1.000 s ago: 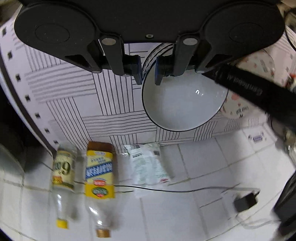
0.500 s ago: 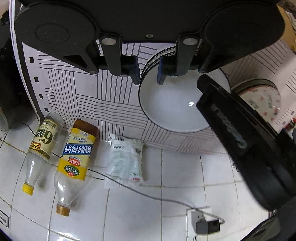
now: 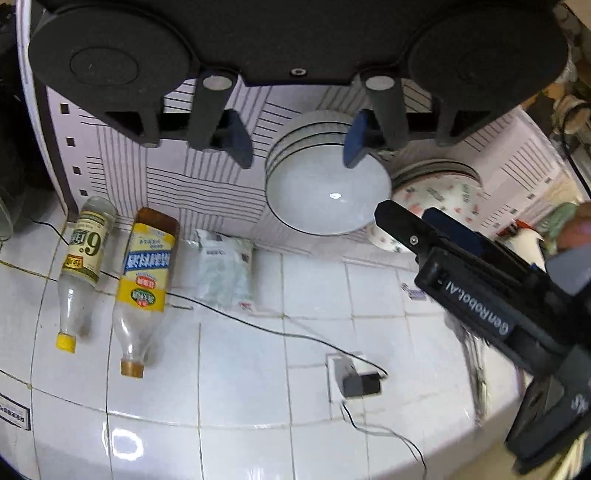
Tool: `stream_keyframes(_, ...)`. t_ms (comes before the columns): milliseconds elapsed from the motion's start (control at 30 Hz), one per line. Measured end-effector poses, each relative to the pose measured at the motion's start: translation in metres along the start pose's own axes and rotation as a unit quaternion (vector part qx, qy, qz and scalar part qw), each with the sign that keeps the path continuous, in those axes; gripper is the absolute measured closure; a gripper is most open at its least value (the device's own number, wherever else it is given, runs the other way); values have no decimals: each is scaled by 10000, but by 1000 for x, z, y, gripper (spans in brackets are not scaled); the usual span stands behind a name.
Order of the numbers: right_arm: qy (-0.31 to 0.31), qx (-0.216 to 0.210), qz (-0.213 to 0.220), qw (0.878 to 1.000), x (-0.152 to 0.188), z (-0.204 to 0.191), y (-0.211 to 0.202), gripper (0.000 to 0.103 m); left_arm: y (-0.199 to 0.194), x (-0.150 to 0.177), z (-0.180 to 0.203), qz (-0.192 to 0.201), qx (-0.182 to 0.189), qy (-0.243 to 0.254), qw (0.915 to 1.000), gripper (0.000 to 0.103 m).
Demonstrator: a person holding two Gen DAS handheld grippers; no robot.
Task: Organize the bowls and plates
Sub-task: 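Open both tools and withdraw from the bowl stack, then grasp the rim of the three-bowl stack with both tools, then lift the bowl stack with both tools and lower it onto the bunny plate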
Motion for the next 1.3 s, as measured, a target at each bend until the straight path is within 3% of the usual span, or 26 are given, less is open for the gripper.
stream_keyframes(67,20,-73,57,10000,8,1,0,31,-5,11,-1,197,-52,45,9998,43)
stream_keyframes(167,41,12,-30,10000,23,4,8,29,-7,27,-2,478,-184,98,9986,40)
stream_keyframes(300,211,-37,-201,9996,44,11,25,21,-3,40,-6,519,-60,69,9986,37)
stream_keyframes(333,232,-39,-228,9995,50,12,31,13,0,41,-8,474,-34,-19,9989,36)
stream_keyframes(367,237,-26,-228,9995,54,12,35,12,4,42,-13,417,44,-137,9990,34)
stream_keyframes(467,198,-47,-331,9992,63,11,53,12,19,41,-30,278,329,-734,9964,32)
stream_keyframes(633,73,-100,-356,9993,65,8,84,11,34,31,-56,202,579,-1687,9838,31)
stream_keyframes(933,-211,-258,-400,9986,57,4,134,8,98,16,-62,-311,485,-1659,9845,31)
stream_keyframes(1033,-228,-408,-452,9979,53,2,145,8,116,17,-65,-369,437,-1706,9837,35)
stream_keyframes(1133,-328,-430,-548,9970,48,0,152,5,126,19,-68,-427,523,-1779,9817,58)
stream_keyframes(1300,-752,-404,-673,9941,48,-2,152,8,125,21,-66,-440,454,-1774,9821,60)
Point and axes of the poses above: each gripper's, at about its wrist camera, not at the fingertips, and y roughly the way its jaws point, z to its right, x to its underside, the point moved 2 cm from there along y, roughly the way its jaws point, and after that the axes turned 10 degrees about y, right-handed, at the moved point
